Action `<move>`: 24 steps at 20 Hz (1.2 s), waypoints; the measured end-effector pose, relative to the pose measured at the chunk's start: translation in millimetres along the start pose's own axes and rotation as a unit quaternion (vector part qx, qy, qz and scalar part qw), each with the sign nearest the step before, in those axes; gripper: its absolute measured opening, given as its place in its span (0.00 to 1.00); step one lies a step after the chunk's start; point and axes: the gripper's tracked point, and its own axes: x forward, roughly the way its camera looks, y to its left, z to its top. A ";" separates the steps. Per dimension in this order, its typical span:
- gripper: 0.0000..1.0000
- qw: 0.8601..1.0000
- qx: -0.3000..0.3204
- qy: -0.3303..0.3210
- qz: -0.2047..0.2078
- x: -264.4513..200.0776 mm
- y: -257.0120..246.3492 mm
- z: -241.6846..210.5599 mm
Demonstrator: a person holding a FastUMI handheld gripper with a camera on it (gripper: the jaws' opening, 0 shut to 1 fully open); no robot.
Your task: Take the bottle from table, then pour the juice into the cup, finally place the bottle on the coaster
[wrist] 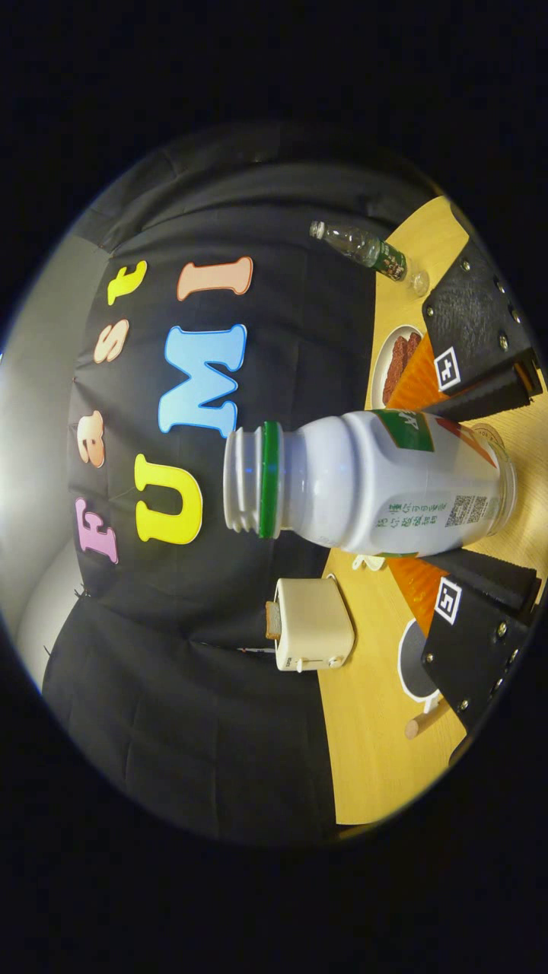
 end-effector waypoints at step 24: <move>0.76 0.997 0.060 0.029 -0.035 56.9 -26.0 -63.9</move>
